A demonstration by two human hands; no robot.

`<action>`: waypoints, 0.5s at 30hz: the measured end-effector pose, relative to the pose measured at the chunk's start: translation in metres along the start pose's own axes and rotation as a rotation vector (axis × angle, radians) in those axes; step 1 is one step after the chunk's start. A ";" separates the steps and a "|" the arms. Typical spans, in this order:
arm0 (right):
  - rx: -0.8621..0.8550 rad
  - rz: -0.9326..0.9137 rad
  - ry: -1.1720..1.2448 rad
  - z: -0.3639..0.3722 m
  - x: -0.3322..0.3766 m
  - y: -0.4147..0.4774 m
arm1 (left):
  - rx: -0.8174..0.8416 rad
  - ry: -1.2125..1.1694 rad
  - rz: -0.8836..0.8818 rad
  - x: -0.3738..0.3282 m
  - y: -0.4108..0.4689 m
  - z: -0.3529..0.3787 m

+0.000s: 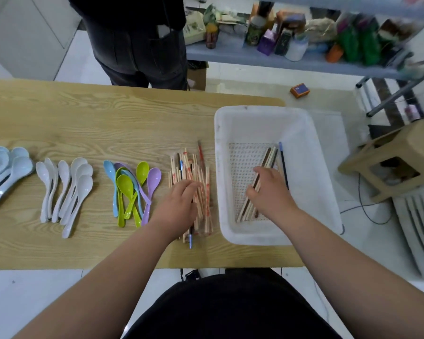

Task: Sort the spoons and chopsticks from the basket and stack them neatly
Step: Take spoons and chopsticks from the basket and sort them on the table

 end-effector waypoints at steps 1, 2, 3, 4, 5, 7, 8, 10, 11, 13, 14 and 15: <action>0.049 0.119 -0.003 -0.001 -0.022 0.006 | -0.098 -0.022 0.044 -0.015 0.009 -0.006; 0.097 0.206 0.001 -0.001 -0.040 0.011 | -0.131 -0.044 0.074 -0.031 0.017 -0.009; 0.130 0.263 0.006 -0.002 -0.054 0.015 | -0.107 -0.058 0.086 -0.047 0.025 -0.006; 0.145 0.304 0.012 -0.003 -0.065 0.019 | -0.042 -0.060 0.088 -0.061 0.031 0.000; 0.146 0.333 0.025 -0.003 -0.074 0.024 | 0.030 -0.036 0.092 -0.074 0.036 0.008; 0.165 0.392 0.015 -0.001 -0.088 0.034 | 0.140 0.071 0.101 -0.093 0.042 0.025; 0.182 0.422 -0.018 0.001 -0.092 0.039 | 0.186 0.137 0.097 -0.099 0.044 0.032; 0.186 0.445 -0.092 0.006 -0.098 0.047 | 0.251 0.263 0.074 -0.102 0.045 0.043; 0.172 0.427 -0.116 0.008 -0.097 0.050 | 0.253 0.302 0.065 -0.102 0.044 0.045; 0.140 0.336 -0.127 0.012 -0.094 0.055 | 0.207 0.326 0.073 -0.104 0.043 0.045; 0.128 0.290 -0.125 0.015 -0.091 0.057 | 0.181 0.334 0.085 -0.105 0.042 0.044; 0.117 0.261 -0.120 0.017 -0.089 0.058 | 0.161 0.335 0.094 -0.105 0.041 0.044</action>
Point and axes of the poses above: each hand's wrist, its own y-axis towards the middle knuckle, its own z-axis out of the palm, x = y × z, the point moved 6 cm from there along y, towards the middle knuckle, and after that the axes turned 6 degrees about y, right-handed, at the moved point
